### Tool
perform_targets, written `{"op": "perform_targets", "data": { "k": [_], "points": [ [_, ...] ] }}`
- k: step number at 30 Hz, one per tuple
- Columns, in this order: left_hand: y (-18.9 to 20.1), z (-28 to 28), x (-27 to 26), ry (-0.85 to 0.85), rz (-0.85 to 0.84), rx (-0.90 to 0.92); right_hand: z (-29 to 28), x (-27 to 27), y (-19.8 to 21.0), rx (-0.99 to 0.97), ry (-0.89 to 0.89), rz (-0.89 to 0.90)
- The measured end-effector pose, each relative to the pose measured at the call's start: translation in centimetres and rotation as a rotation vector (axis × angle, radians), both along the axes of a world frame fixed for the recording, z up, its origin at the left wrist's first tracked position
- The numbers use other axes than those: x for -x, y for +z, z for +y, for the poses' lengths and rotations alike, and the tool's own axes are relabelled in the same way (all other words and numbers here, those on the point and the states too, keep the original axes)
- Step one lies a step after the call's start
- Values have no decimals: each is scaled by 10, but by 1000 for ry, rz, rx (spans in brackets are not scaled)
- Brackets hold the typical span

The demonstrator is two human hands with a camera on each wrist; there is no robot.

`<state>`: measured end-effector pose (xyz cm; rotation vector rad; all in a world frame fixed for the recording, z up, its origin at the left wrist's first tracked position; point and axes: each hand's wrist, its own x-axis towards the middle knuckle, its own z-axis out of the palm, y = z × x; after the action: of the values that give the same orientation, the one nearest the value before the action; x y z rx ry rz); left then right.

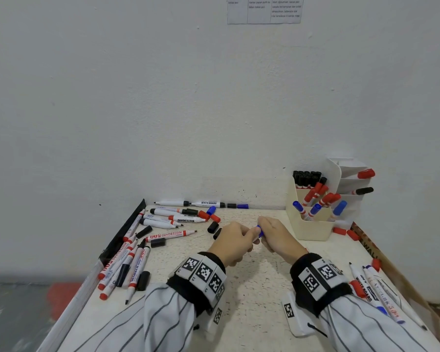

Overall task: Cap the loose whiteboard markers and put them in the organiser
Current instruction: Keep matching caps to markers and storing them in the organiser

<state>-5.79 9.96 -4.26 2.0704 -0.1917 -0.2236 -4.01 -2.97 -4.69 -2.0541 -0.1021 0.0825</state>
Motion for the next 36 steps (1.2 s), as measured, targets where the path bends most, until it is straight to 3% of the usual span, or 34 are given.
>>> {"op": "perform_targets", "data": {
  "k": [9, 13, 20, 24, 36],
  "points": [
    [-7, 2, 0, 14, 24, -15, 2, -4, -3, 170, 12, -37],
    [-12, 6, -3, -22, -159, -149, 2, -8, -1, 190, -25, -41],
    [-15, 9, -4, 132, -411, -475, 5, -12, -1, 137, -106, -29],
    [-18, 8, -5, 108, -459, -561, 8, -11, -4, 66, -145, -1],
    [-9, 9, -3, -37, -156, -191, 9, -8, -10, -12, -116, -16]
  ]
}}
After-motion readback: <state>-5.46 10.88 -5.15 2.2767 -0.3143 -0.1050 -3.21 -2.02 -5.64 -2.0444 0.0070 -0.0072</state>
